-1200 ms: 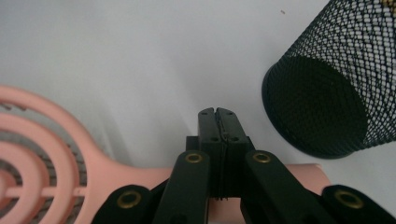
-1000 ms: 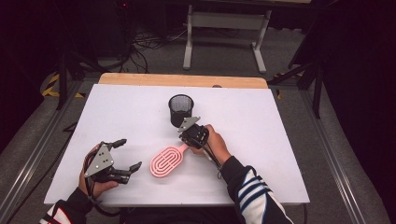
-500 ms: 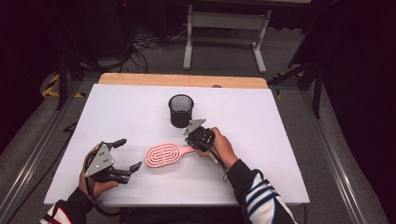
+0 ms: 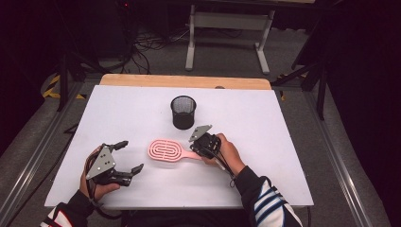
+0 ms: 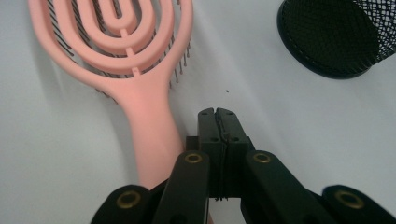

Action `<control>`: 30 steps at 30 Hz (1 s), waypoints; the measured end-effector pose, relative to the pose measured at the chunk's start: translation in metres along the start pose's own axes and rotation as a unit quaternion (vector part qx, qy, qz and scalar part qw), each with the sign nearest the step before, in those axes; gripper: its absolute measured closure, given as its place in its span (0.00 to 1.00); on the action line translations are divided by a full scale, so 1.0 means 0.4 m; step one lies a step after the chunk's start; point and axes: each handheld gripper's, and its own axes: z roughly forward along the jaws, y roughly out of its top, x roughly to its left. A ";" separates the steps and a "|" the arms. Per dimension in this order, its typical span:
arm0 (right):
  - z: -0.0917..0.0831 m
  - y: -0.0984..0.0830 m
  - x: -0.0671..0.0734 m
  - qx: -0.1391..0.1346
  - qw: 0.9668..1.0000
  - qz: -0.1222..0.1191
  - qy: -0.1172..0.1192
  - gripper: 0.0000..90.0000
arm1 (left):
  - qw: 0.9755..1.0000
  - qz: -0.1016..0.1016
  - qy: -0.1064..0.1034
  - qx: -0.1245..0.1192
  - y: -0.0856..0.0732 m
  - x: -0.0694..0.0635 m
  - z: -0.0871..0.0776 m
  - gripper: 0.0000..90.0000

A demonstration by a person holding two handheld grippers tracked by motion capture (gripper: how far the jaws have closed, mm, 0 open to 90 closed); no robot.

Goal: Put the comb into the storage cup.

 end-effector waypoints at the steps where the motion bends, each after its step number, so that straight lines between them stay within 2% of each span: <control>1: -0.001 -0.001 0.001 -0.001 1.000 0.001 0.001 1.00 | 1.000 -0.001 -0.001 0.000 0.000 0.000 0.000 0.09; 10: -0.005 -0.013 0.016 -0.002 1.000 -0.001 0.011 1.00 | 1.000 -0.004 0.005 -0.004 0.001 0.002 -0.008 0.09; 20: -0.003 -0.017 0.014 0.001 1.000 0.002 0.017 1.00 | 1.000 0.000 0.004 -0.005 0.003 -0.001 -0.008 0.09; 24: -0.004 -0.017 0.016 0.002 1.000 0.002 0.018 0.99 | 1.000 -0.002 0.004 -0.004 0.003 -0.001 -0.007 0.09; 30: -0.017 -0.016 0.008 -0.005 1.000 0.001 0.005 0.93 | 1.000 0.002 0.006 -0.001 0.003 -0.002 -0.005 0.10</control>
